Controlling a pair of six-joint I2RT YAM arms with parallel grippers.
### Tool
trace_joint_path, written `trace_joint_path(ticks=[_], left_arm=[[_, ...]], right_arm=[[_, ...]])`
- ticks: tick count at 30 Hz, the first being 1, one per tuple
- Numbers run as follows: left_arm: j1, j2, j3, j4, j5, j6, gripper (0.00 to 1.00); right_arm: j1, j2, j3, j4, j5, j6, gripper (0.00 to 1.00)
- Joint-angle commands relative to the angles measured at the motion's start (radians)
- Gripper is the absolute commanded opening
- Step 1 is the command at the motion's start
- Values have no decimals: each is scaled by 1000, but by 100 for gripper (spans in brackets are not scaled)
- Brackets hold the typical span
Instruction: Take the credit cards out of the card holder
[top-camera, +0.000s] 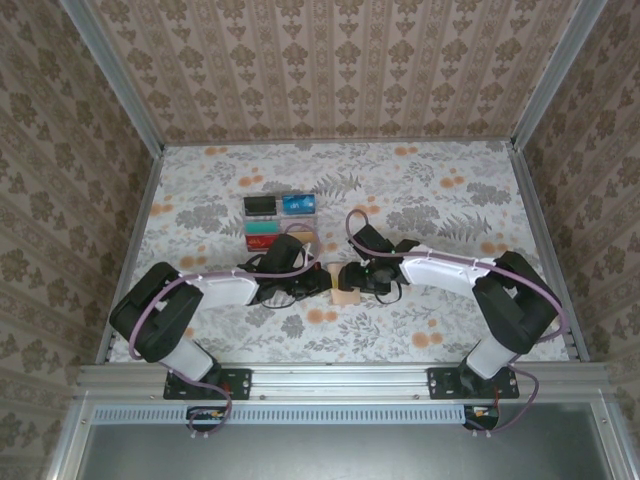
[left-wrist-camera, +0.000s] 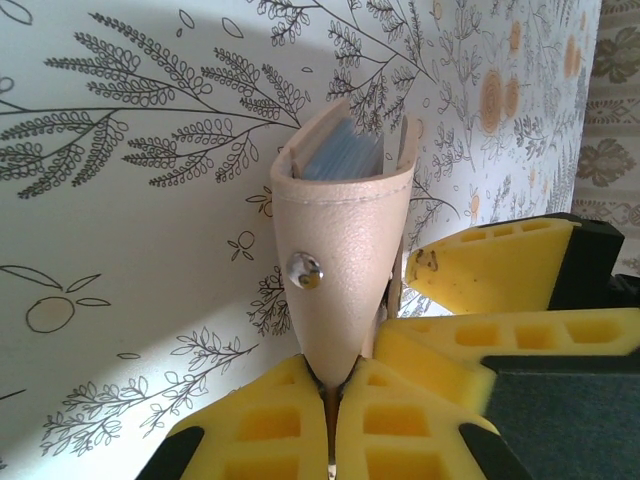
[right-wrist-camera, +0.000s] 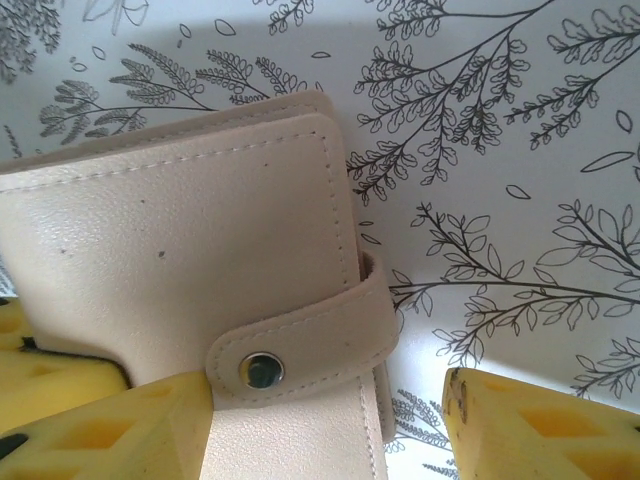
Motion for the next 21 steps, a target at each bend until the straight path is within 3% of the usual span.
trace_joint_path(ticks=[1, 9, 14, 17, 21], left_arm=[[-4, -26, 16, 10, 11, 25, 0], [0, -57, 15, -81, -42, 32, 0], [8, -46, 10, -94, -46, 30, 0], [8, -37, 15, -100, -46, 31, 0], [8, -24, 20, -101, -43, 28, 0]], right_arm=[[6, 24, 27, -92, 75, -17, 61], [5, -22, 27, -251, 315, 27, 50], [4, -52, 22, -279, 382, 66, 46], [4, -70, 9, -234, 349, 48, 46], [-6, -66, 0, -105, 187, -9, 47]])
